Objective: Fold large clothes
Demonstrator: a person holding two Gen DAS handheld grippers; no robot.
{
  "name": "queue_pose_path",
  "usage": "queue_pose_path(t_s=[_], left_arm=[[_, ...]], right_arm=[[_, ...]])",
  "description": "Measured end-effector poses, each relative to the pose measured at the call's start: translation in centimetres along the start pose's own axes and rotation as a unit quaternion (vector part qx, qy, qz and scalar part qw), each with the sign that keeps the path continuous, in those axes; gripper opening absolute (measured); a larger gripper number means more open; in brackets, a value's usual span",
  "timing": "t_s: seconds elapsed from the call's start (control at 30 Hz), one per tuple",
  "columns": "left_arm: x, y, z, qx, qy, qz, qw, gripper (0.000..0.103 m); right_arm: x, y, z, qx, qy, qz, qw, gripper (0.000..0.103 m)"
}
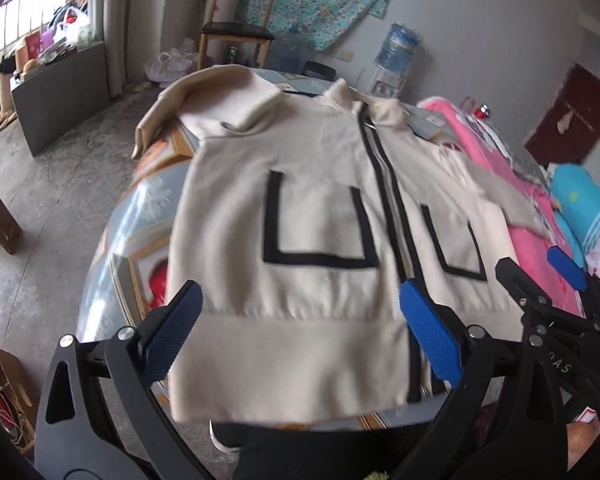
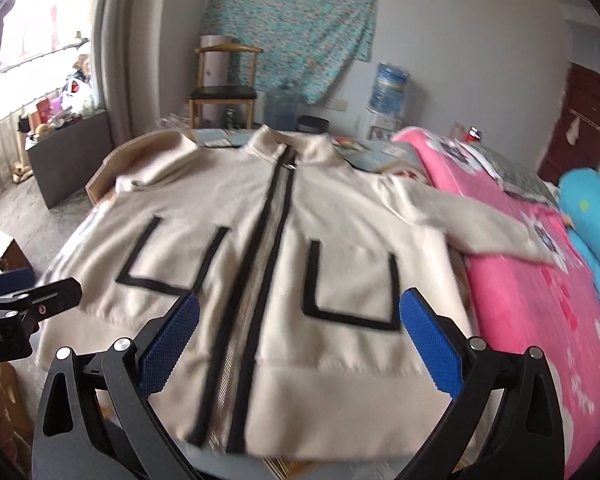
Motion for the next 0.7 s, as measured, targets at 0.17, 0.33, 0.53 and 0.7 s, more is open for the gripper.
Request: queue_pose_path(t_s=[0.17,0.33,0.53,0.7], left_arm=[[-1.1,-6.4,-7.3,0.012,-0.072,0.06,0.9955,0.096],[-6.1,-12.9,-15.3,-0.019,-0.138,0.056,0.9887,0.096],[-15.8,-16.3,-21.8,-0.024,-0.185,-0.049,0.9812,0.096],[-20.4,-16.8,-23.3,-0.027,-0.193,-0.113,0.9743,0.052]], right_arm=[[-4.4,-3.7,-4.1,0.024,-0.067,-0.003,0.997,0.098],[-10.4,-4.3,-7.0,0.029,-0.095,-0.043,0.994,0.098],[-14.1,-3.5,-8.9,0.022,-0.117,-0.077,0.99,0.098],[-15.6,-2.1,-7.3,-0.015,-0.118,-0.11,0.987,0.098]])
Point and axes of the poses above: each gripper's, at about its wrist camera, not at the fingertips, and x roughly against the way its jaws point, z to its right, y to its underside, the point moved 10 cm from there along -x, roughly the way its jaws point, and after that the axes turned 4 degrees about -x, right-handed, at the moved point
